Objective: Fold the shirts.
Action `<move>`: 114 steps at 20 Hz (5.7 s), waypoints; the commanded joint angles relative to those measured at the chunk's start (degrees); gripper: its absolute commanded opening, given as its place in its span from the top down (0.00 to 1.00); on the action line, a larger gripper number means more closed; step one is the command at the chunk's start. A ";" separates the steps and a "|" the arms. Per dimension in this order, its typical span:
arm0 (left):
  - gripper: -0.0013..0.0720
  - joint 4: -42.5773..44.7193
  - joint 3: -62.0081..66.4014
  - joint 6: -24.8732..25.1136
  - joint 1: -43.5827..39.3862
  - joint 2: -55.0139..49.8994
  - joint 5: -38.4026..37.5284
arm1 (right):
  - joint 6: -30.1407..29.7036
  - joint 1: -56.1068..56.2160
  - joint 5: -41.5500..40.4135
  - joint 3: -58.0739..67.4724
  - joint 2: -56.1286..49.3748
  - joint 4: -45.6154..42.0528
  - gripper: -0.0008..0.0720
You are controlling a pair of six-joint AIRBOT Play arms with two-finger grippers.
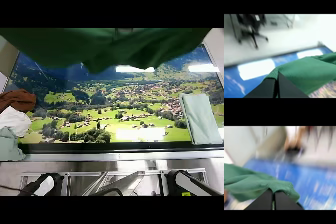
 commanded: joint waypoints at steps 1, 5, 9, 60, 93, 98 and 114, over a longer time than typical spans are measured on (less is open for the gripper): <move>0.97 0.57 6.75 -0.39 8.83 7.91 0.35 | -2.29 -4.28 -4.76 6.45 4.87 -0.42 0.96; 0.97 0.50 -2.64 -0.39 21.59 11.50 -0.76 | 2.14 -5.05 -4.04 6.36 4.92 -11.82 0.96; 0.97 0.39 -21.09 1.66 16.20 7.43 -1.18 | 5.35 -4.83 5.40 4.13 -4.42 -10.36 0.96; 0.96 7.89 -67.14 -10.21 -17.92 -13.57 15.21 | -9.92 5.75 3.30 -25.53 -36.89 -1.57 0.96; 0.96 -6.97 -14.23 2.69 1.36 3.13 -1.36 | -7.37 -11.43 9.70 -5.25 -1.20 14.97 0.96; 0.96 9.46 -15.72 1.62 -15.47 -24.28 8.00 | -8.41 7.87 -9.99 -20.72 -18.58 -3.50 0.96; 0.04 11.93 0.31 -16.11 -8.09 -43.39 -10.93 | -8.55 0.79 -4.46 -13.03 -38.64 -4.11 0.51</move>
